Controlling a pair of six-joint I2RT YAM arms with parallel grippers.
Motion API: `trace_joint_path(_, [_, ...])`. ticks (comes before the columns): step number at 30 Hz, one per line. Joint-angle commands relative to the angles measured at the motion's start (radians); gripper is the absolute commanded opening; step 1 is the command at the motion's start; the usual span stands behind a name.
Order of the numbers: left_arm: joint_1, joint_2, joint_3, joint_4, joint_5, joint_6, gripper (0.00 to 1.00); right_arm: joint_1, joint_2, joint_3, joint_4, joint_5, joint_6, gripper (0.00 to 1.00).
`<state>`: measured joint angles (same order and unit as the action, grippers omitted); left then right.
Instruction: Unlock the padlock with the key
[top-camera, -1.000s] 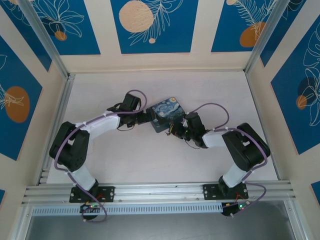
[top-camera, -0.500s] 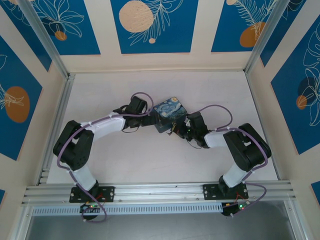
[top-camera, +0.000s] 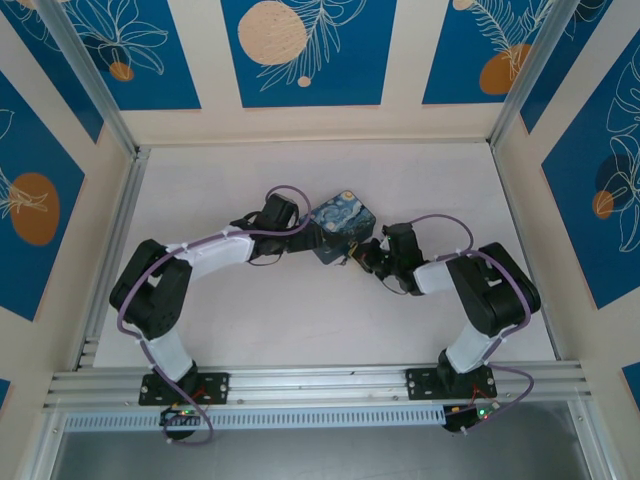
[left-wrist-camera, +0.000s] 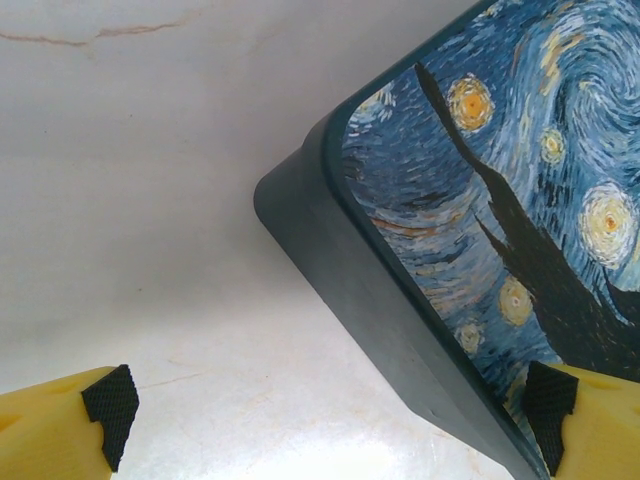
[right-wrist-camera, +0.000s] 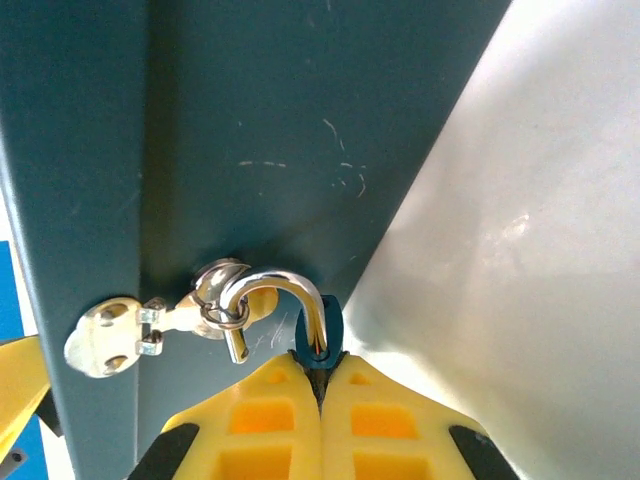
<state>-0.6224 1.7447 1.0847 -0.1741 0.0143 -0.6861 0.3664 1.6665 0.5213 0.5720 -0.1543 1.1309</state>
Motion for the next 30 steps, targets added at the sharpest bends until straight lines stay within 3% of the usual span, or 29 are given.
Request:
trace_joint_path(1, [-0.010,0.056,-0.028,-0.110,-0.036,0.008,0.99,-0.045,0.018,0.032,-0.023,-0.004,0.009,0.00])
trace_joint_path(10, [-0.009,0.072,-0.027,-0.115,-0.029,0.000,0.99,-0.140,0.027,0.124,-0.132,-0.074,-0.058,0.00])
trace_joint_path(18, [-0.008,0.063,0.006,-0.123,-0.014,0.005,1.00,-0.164,-0.085,0.037,-0.161,-0.123,-0.074,0.00])
trace_joint_path(23, [-0.009,0.034,0.061,-0.153,0.010,0.023,1.00,-0.116,-0.196,-0.048,-0.186,-0.149,-0.062,0.00])
trace_joint_path(30, [-0.008,-0.044,0.079,-0.181,0.042,0.014,1.00,0.065,-0.271,-0.131,-0.171,-0.125,0.005,0.00])
